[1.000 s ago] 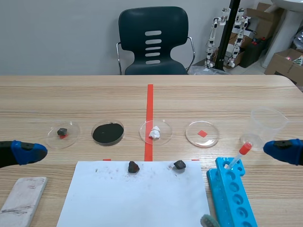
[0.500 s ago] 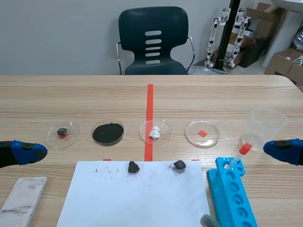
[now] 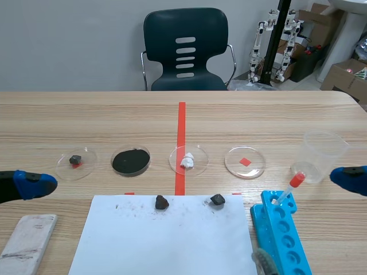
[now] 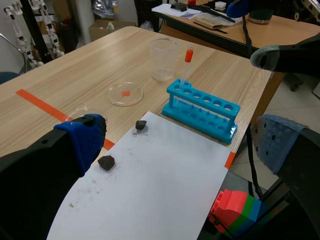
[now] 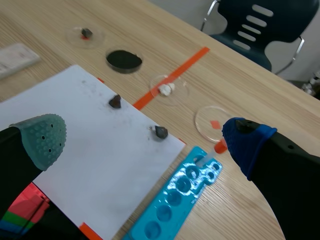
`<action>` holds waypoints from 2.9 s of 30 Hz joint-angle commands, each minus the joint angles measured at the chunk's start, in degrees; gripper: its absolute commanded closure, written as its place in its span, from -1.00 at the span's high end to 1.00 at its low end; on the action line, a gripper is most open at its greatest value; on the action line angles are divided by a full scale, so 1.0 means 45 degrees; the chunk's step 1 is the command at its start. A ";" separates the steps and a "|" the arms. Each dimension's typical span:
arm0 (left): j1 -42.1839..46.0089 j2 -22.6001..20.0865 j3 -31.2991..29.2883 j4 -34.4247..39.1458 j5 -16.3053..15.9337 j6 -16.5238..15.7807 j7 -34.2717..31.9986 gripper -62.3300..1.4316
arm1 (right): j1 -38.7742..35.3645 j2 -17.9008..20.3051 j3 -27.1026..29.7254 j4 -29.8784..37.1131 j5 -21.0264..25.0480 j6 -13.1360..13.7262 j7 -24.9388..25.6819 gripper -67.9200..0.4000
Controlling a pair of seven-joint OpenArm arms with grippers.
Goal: Pick up the dropper by the top with the right hand
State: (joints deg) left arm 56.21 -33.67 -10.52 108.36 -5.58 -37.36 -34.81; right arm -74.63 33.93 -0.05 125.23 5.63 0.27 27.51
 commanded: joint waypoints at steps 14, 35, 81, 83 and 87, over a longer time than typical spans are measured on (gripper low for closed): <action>0.0024 0.0000 0.0097 0.0063 -0.0136 -0.0015 -0.0214 0.98 | 0.1418 -0.0063 0.0418 -0.2040 0.1112 -0.1681 -0.0141 1.00; 0.0024 0.0000 0.0097 0.0063 -0.0141 -0.0015 -0.0214 0.98 | 0.5591 -0.0068 0.0413 -0.4420 0.1579 0.0495 -0.1248 1.00; 0.0024 0.0000 0.0097 0.0063 -0.0141 -0.0015 -0.0214 0.98 | 0.8544 -0.0068 -0.1671 -0.5950 0.1569 0.1287 -0.1807 0.30; 0.0024 0.0000 0.0097 0.0063 -0.0141 -0.0015 -0.0214 0.98 | 0.8544 -0.0068 -0.1671 -0.5950 0.1569 0.1287 -0.1807 0.28; 0.0024 0.0000 0.0097 0.0063 -0.0141 -0.0015 -0.0214 0.98 | 0.8544 -0.0068 -0.1671 -0.5950 0.1569 0.1287 -0.1807 0.28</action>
State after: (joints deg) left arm 56.21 -33.67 -10.52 108.36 -5.58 -37.36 -34.81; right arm -36.71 33.67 -7.75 98.04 12.27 6.35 18.57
